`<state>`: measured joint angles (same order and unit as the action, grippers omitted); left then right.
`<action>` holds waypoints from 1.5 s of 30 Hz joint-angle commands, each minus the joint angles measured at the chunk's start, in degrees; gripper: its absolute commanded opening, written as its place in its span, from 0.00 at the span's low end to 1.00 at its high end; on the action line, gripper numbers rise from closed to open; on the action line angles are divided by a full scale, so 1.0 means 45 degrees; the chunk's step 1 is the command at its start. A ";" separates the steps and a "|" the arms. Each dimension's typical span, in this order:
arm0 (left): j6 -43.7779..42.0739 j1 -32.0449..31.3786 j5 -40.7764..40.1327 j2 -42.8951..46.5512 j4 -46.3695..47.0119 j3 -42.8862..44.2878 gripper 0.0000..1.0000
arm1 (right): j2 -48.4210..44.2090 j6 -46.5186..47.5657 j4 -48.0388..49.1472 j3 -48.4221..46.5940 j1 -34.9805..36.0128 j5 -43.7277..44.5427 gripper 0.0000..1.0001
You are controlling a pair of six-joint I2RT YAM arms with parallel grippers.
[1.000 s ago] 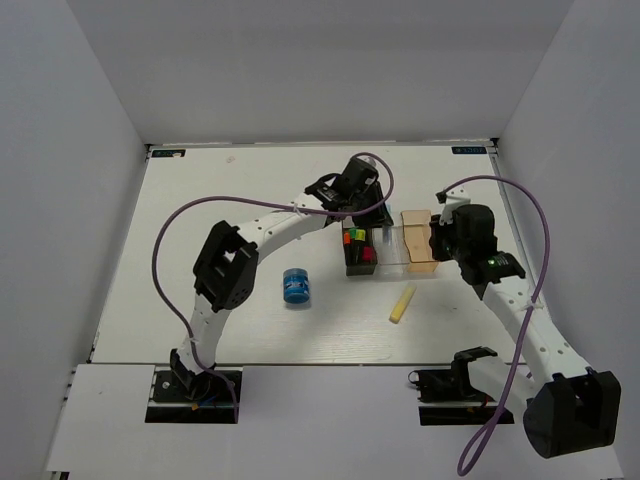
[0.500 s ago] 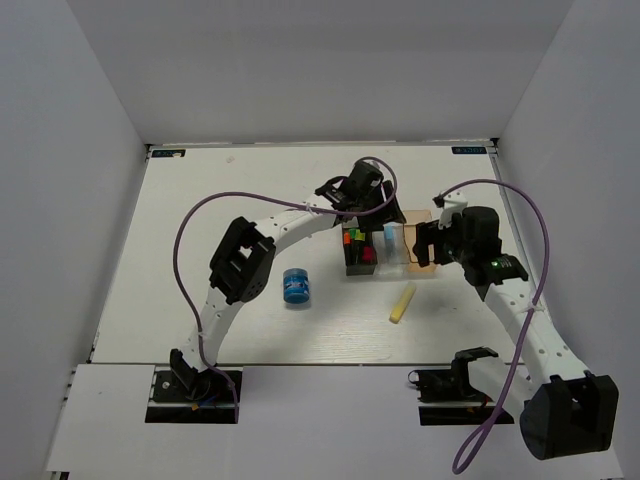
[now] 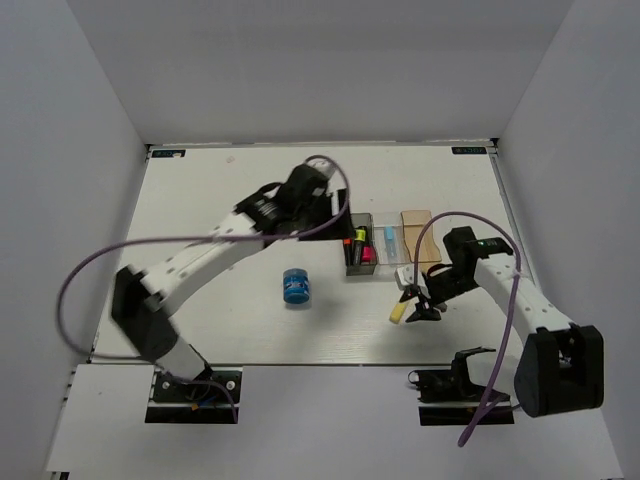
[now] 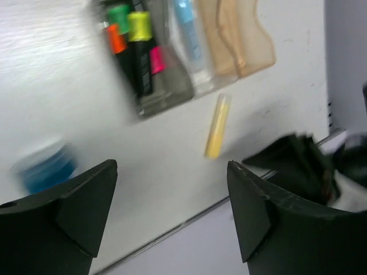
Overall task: Sort the stationery into containers
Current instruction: Grab a piece of stationery with the right arm
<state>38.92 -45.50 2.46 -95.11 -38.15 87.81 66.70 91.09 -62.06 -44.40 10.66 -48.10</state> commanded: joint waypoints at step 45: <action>0.0590 0.1438 -0.2324 1.1507 -0.3260 -1.0470 0.93 | 0.4886 1.1377 0.3009 -0.0193 0.2201 0.6644 0.56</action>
<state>40.97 -39.16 -8.12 -44.38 -53.49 41.50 88.44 113.08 -51.46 -47.79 19.59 -22.00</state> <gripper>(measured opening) 0.931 0.578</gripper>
